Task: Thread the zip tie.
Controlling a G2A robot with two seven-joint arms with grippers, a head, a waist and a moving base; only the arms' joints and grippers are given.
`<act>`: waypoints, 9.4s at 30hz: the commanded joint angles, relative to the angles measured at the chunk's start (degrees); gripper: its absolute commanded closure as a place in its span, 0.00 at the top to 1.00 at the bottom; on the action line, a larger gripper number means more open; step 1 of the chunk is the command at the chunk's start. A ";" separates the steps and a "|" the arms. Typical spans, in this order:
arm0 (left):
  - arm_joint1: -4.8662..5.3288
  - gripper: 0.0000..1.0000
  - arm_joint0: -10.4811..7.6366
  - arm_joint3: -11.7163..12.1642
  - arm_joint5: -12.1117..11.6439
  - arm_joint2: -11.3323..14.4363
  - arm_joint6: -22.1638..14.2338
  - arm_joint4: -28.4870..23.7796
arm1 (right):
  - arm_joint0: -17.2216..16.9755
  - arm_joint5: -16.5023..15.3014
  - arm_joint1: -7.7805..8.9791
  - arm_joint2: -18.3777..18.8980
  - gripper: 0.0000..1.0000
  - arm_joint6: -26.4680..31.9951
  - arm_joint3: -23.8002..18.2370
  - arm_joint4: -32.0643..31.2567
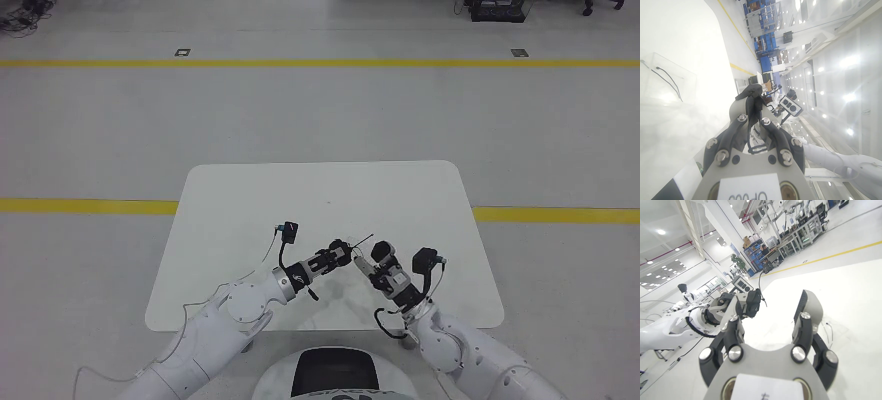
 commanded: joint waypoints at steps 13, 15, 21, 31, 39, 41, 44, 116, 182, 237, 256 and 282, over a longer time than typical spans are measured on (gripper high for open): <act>0.04 0.00 0.94 -0.45 0.00 -1.60 -1.49 -6.04 | -1.37 0.00 1.06 1.43 1.00 3.73 -4.20 9.20; 0.14 0.00 1.32 -0.50 0.00 -2.56 -3.28 -8.68 | -1.95 0.00 2.12 2.18 1.00 5.66 -6.20 12.45; 0.11 0.00 2.04 0.02 0.00 -4.96 -11.71 -16.43 | -3.17 0.00 5.57 5.90 1.00 17.06 -13.02 25.04; -0.85 0.00 2.69 2.06 0.00 -7.86 -21.05 -22.86 | -6.63 0.00 4.41 24.11 1.00 56.85 -13.55 55.51; -1.78 0.00 3.39 2.78 0.00 -10.03 -24.97 -25.03 | -8.21 0.00 -5.70 41.55 1.00 95.26 0.20 73.48; -2.08 0.00 3.45 3.02 0.00 -10.24 -26.05 -25.63 | -7.38 0.00 -8.67 43.92 1.00 101.03 3.52 72.95; -2.51 0.00 3.17 3.66 0.00 -10.37 -26.60 -25.38 | -6.13 0.00 -12.50 45.91 1.00 106.65 6.76 70.59; -11.36 0.00 1.94 12.06 0.00 -3.65 -46.66 -58.07 | -0.33 6.22 -13.15 29.25 0.44 108.84 10.37 88.82; -12.72 0.00 2.44 13.14 0.17 -4.05 -46.63 -55.56 | 2.63 1.92 -11.19 23.84 0.12 108.84 14.14 92.37; -12.72 0.00 2.44 13.14 0.17 -4.05 -46.63 -55.56 | 3.10 1.74 -11.59 25.02 0.00 108.84 16.37 90.89; -12.72 0.00 2.44 13.14 0.17 -4.05 -46.63 -55.56 | 2.77 2.08 -11.86 26.03 0.00 108.84 16.58 90.15; -12.72 0.00 2.44 13.14 0.17 -4.05 -46.63 -55.56 | 2.50 2.40 -12.17 26.99 0.00 108.84 17.01 89.79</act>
